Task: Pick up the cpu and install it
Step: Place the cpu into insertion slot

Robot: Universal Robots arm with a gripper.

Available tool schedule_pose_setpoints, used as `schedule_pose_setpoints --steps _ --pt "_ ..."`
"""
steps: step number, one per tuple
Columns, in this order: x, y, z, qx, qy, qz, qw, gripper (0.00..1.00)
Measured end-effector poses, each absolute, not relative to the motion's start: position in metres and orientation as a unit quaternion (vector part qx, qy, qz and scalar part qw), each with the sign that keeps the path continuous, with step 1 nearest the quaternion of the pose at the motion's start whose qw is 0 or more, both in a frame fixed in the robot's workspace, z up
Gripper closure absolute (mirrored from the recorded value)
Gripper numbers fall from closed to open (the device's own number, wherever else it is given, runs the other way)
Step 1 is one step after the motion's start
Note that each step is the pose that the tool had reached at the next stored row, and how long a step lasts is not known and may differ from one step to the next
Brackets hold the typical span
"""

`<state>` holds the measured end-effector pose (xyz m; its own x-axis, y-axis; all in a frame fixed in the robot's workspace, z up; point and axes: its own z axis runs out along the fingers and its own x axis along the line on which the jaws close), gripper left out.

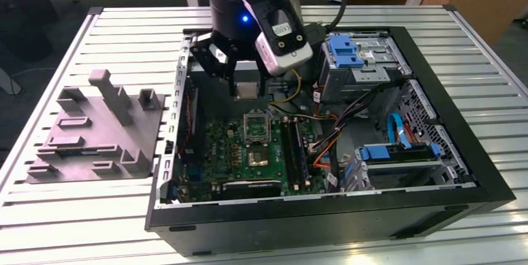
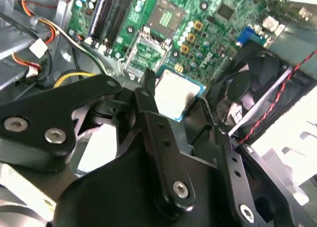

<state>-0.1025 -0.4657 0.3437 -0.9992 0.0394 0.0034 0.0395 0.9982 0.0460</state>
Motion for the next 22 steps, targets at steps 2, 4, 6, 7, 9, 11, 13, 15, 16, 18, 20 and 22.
schedule_pose_setpoints --steps 2,4,6,7,9,11,13,15,16,18,20,22 --pt "-0.102 -0.469 0.343 -0.020 -1.000 -0.023 0.001 0.53" --pt "-0.101 -0.469 0.340 -0.019 -1.000 -0.023 0.001 0.53" --pt "-0.096 -0.469 0.336 -0.017 -1.000 -0.023 0.001 0.53" --pt "-0.094 -0.469 0.335 -0.016 -1.000 -0.023 0.001 0.53" --pt "-0.093 -0.470 0.331 -0.016 -1.000 -0.023 0.001 0.53" --pt "-0.093 -0.471 0.327 -0.016 -1.000 -0.023 0.001 0.53" --pt "-0.093 -0.472 0.324 -0.016 -1.000 -0.023 0.001 0.53" --pt "-0.093 -0.472 0.320 -0.016 -1.000 -0.023 0.001 0.53" --pt "-0.093 -0.472 0.318 -0.016 -1.000 -0.023 0.001 0.53" --pt "-0.093 -0.473 0.315 -0.016 -1.000 -0.023 0.001 0.53" --pt "-0.093 -0.473 0.311 -0.016 -1.000 -0.023 0.001 0.53" --pt "-0.093 -0.473 0.307 -0.016 -1.000 -0.023 0.001 0.53"
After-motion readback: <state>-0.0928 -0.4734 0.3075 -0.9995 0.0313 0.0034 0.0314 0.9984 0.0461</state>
